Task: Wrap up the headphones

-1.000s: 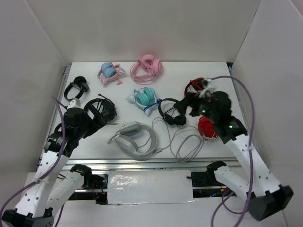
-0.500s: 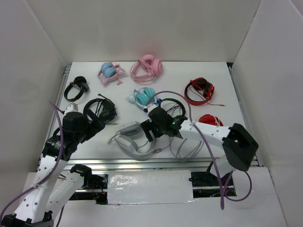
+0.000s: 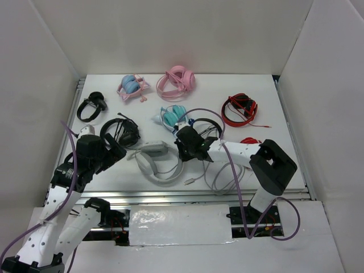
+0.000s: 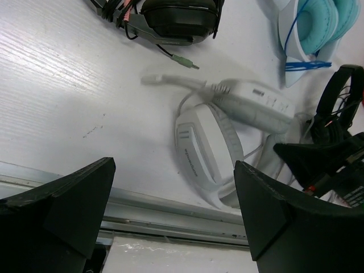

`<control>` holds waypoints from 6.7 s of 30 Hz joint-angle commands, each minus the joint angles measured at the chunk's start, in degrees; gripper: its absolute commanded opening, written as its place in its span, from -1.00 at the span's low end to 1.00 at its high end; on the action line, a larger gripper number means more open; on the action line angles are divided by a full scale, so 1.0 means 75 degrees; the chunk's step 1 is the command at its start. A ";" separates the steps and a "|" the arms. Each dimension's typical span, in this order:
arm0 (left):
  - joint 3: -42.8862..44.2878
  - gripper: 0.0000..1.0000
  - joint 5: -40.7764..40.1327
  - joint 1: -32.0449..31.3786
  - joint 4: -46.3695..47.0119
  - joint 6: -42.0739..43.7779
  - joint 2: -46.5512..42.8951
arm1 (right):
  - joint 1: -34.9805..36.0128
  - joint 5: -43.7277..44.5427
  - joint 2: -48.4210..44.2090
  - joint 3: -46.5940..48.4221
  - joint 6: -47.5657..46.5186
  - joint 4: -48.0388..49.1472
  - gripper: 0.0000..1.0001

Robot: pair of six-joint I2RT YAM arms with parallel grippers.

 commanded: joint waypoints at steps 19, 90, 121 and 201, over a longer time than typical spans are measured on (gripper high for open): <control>0.0887 0.99 0.1330 -0.0647 0.2393 -0.0808 0.1120 | 0.0662 0.4413 -0.1166 0.3337 0.5932 -0.2450 -1.00; 0.3676 -1.00 -0.4213 -0.3717 0.2302 0.0501 0.4531 | 0.0628 0.2739 -0.3264 0.2633 0.0591 -0.1467 0.99; 0.3746 -0.17 -0.3651 -0.3929 0.2255 0.0748 0.4636 | 0.0170 0.3862 -0.2512 0.2250 0.2920 -0.0682 -1.00; 1.0178 -1.00 0.0216 -0.0718 0.0520 0.3197 0.5844 | -0.1387 -0.1104 -0.5245 -0.2179 -0.0979 0.2362 0.99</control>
